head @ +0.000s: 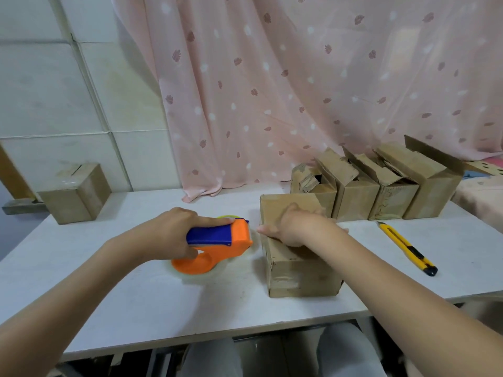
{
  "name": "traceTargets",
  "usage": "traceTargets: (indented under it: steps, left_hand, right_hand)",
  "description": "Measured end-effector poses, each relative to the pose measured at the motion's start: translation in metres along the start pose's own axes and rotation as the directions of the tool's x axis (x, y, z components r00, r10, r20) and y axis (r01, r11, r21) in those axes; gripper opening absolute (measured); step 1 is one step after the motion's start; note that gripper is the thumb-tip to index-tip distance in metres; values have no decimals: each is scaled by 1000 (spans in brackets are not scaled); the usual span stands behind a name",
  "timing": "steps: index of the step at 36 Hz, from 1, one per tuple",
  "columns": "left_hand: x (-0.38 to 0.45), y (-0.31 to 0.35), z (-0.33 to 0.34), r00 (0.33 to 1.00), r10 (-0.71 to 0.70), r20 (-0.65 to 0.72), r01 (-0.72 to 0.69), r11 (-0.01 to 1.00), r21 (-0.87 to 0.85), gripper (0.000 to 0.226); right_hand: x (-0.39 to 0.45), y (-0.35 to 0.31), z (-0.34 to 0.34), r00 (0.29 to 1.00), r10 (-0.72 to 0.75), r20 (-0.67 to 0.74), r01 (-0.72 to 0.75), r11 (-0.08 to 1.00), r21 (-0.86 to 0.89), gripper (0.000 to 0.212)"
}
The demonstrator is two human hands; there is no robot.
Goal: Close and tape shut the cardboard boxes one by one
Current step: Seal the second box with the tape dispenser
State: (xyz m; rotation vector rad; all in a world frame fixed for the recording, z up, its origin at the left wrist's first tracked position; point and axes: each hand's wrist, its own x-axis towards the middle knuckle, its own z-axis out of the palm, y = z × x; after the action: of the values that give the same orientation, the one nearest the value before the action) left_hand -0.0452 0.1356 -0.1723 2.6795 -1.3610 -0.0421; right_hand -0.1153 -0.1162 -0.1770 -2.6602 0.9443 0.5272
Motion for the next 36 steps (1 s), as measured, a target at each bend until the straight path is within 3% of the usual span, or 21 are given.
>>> traceTargets:
  steps: [6, 14, 18, 22, 25, 29, 31, 36]
  left_hand:
    - [4, -2, -4, 999, -15, 43, 14, 1000, 16, 90]
    - [8, 3, -5, 1000, 13, 27, -13, 1000, 17, 93]
    - [5, 2, -3, 1000, 10, 7, -10, 1000, 3, 93]
    - [6, 2, -3, 1000, -13, 18, 13, 1000, 19, 91]
    - [4, 2, -3, 999, -24, 30, 24, 999, 22, 91]
    - [1, 2, -2, 1000, -21, 16, 22, 999, -36, 92]
    - [0, 2, -1, 1000, -15, 4, 15, 998, -68, 94]
    - [0, 5, -6, 998, 27, -49, -33, 993, -112, 98]
  right_hand:
    - [17, -16, -8, 996, 12, 86, -4, 996, -90, 151]
    - [1, -18, -17, 999, 21, 47, -12, 986, -167, 132]
    - [5, -22, -18, 986, -28, 164, 72, 961, -268, 150]
    - [3, -24, -18, 977, -27, 211, 84, 960, -269, 120]
    - [-4, -24, -24, 971, -49, 235, 112, 959, -262, 121]
    - [-26, -9, -41, 969, -149, 196, 177, 975, -136, 61]
    - [-30, 3, -48, 963, -217, 160, 229, 972, -62, 42]
    - [-31, 25, -56, 961, -237, 142, 212, 962, 170, 47]
